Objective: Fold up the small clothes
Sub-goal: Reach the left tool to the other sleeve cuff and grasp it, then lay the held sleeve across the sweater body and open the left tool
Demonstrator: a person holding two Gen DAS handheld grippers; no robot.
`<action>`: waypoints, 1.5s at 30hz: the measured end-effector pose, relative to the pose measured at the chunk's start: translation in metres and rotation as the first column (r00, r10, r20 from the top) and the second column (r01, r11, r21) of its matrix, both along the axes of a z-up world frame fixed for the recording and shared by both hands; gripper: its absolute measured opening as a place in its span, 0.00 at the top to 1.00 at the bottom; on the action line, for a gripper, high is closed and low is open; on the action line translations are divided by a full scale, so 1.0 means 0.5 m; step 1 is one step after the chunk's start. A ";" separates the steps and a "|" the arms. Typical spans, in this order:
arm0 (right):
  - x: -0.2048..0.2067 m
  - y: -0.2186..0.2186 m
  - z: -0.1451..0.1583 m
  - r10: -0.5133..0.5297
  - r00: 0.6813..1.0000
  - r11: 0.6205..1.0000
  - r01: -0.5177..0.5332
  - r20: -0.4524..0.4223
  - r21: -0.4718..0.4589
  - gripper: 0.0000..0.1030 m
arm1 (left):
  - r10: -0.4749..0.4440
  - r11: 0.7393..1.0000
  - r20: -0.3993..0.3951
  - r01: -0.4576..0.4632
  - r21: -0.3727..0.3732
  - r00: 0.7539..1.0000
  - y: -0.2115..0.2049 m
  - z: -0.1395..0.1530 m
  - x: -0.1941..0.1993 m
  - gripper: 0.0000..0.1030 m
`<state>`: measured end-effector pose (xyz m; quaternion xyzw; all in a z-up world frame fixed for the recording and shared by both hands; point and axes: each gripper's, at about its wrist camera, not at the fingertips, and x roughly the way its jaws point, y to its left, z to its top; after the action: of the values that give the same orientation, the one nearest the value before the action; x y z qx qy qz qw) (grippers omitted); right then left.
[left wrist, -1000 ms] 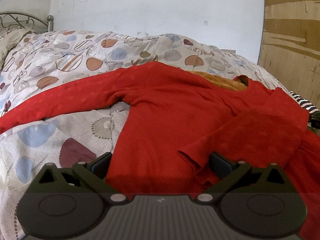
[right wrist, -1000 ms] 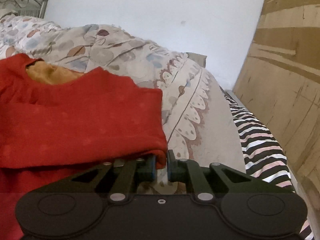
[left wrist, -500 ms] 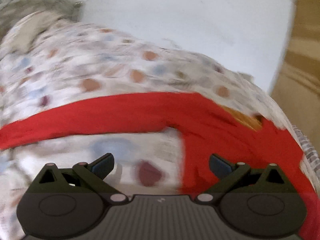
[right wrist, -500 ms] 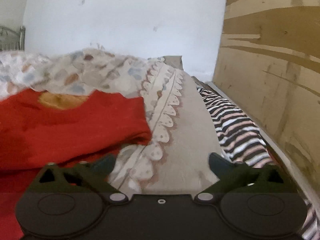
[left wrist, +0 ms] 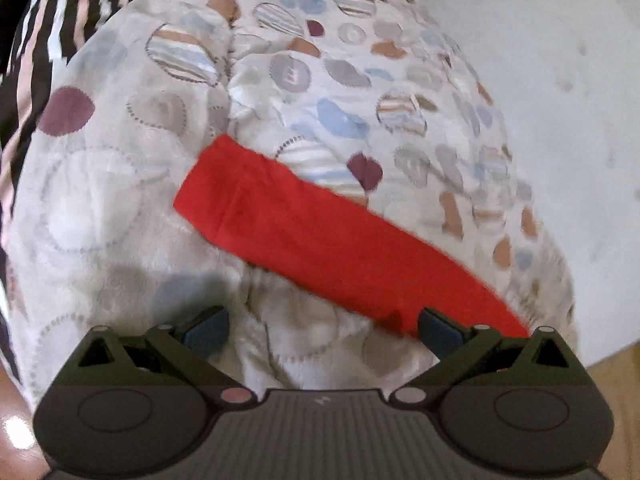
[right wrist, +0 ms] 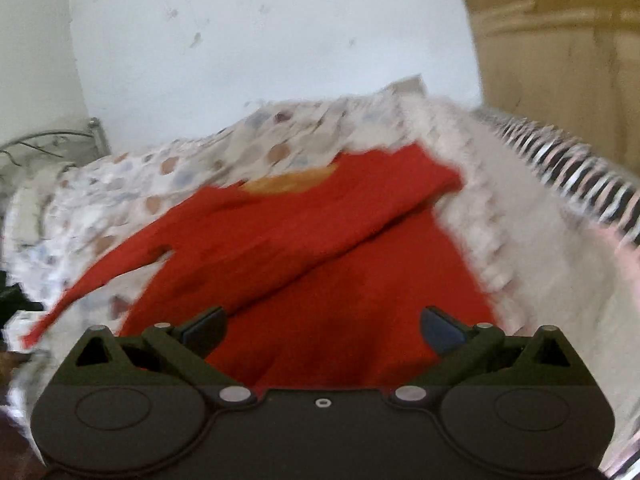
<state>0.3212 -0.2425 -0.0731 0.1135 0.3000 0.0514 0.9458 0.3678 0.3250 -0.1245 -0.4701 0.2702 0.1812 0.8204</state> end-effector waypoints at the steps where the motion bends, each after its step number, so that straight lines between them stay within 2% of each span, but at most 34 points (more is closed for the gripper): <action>1: 0.001 0.012 -0.004 0.010 1.000 1.000 -0.010 -0.022 0.001 0.01 | 0.018 1.000 0.012 -0.018 -0.010 1.000 0.003 -0.001 0.003 0.01; 3: -0.001 0.033 -0.008 0.028 0.998 1.000 -0.028 -0.050 0.001 0.01 | 0.081 0.996 0.043 -0.079 -0.028 0.996 0.016 -0.005 0.004 0.03; 5: -0.007 0.041 -0.008 0.039 0.998 0.999 -0.039 -0.048 0.003 0.01 | 0.173 0.984 0.026 -0.172 -0.051 0.985 0.031 -0.015 0.002 0.19; 6: -0.010 0.045 -0.006 0.039 0.998 0.999 -0.039 -0.047 0.008 0.01 | 0.203 0.977 0.011 -0.202 -0.060 0.979 0.038 -0.022 0.005 0.23; 9: -0.015 0.042 -0.003 0.029 0.998 0.999 -0.027 -0.057 0.034 0.01 | 0.257 0.964 0.003 -0.256 -0.065 0.966 0.054 -0.036 0.003 0.43; 11: -0.019 0.035 -0.006 0.017 0.998 0.999 -0.014 -0.061 0.046 0.01 | 0.287 0.957 -0.011 -0.287 -0.033 0.958 0.053 -0.041 0.002 0.77; 14: -0.021 0.026 -0.010 0.000 0.998 0.998 0.004 -0.061 0.062 0.01 | 0.294 0.956 0.007 -0.294 -0.019 0.956 0.053 -0.038 -0.009 0.86; 15: -0.021 0.024 -0.009 0.001 0.998 0.998 0.003 -0.058 0.061 0.01 | 0.292 0.956 0.022 -0.293 0.005 0.956 0.050 -0.026 -0.013 0.86; 20: -0.029 0.018 -0.009 0.005 0.999 0.999 -0.004 -0.039 0.035 0.01 | 0.229 0.944 0.116 -0.250 0.217 0.966 0.013 0.066 0.006 0.91; 22: -0.031 0.012 -0.010 0.007 1.000 0.999 -0.006 -0.030 0.054 0.01 | 0.164 0.922 0.153 -0.207 0.326 0.974 -0.012 0.115 0.027 0.92; 24: -0.034 0.001 -0.010 0.001 1.000 0.996 0.001 -0.024 0.088 0.01 | 0.067 0.882 0.201 -0.153 0.446 0.977 -0.053 0.174 0.044 0.92; 26: -0.037 -0.009 -0.010 -0.013 1.000 0.993 0.015 -0.018 0.118 0.01 | -0.048 0.837 0.249 -0.097 0.538 0.967 -0.102 0.231 0.056 0.92; 28: -0.041 -0.016 -0.008 -0.032 0.999 0.991 0.033 -0.011 0.132 0.01 | -0.157 0.809 0.285 -0.043 0.587 0.946 -0.151 0.277 0.070 0.92; 30: -0.042 -0.025 -0.005 -0.054 0.999 0.989 0.054 -0.005 0.139 0.01 | -0.273 0.766 0.312 0.010 0.643 0.910 -0.213 0.326 0.077 0.92; 31: -0.044 -0.029 -0.004 -0.063 0.998 0.988 0.063 -0.001 0.140 0.01 | -0.330 0.736 0.320 0.030 0.677 0.888 -0.246 0.347 0.078 0.92; 33: -0.050 -0.041 0.001 -0.091 0.996 0.987 0.088 0.013 0.138 0.01 | -0.454 0.666 0.326 0.073 0.742 0.829 -0.323 0.385 0.079 0.92; 36: -0.061 -0.062 0.006 -0.155 0.988 0.982 0.151 0.025 0.117 0.01 | -0.618 0.582 0.295 0.171 0.795 0.728 -0.433 0.402 0.084 0.92; 39: -0.078 -0.094 0.009 -0.238 0.971 0.968 0.234 0.030 0.094 0.01 | -0.734 0.510 0.226 0.301 0.806 0.641 -0.541 0.380 0.086 0.92; 41: -0.091 -0.119 0.008 -0.304 0.952 0.950 0.300 0.039 0.087 0.01 | -0.799 0.461 0.188 0.381 0.801 0.572 -0.610 0.346 0.082 0.92; 43: -0.104 -0.147 0.005 -0.360 0.932 0.930 0.355 0.042 0.096 0.01 | -0.853 0.390 0.134 0.446 0.806 0.504 -0.678 0.301 0.072 0.92; 45: -0.117 -0.175 -0.002 -0.407 0.913 0.910 0.402 0.033 0.097 0.01 | -0.888 0.340 0.084 0.523 0.782 0.452 -0.728 0.252 0.062 0.93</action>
<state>0.2629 -0.3299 -0.0740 0.2131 0.2426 -0.1294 0.9376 0.3987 -0.0390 0.0015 -0.0008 0.1465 -0.2593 0.9546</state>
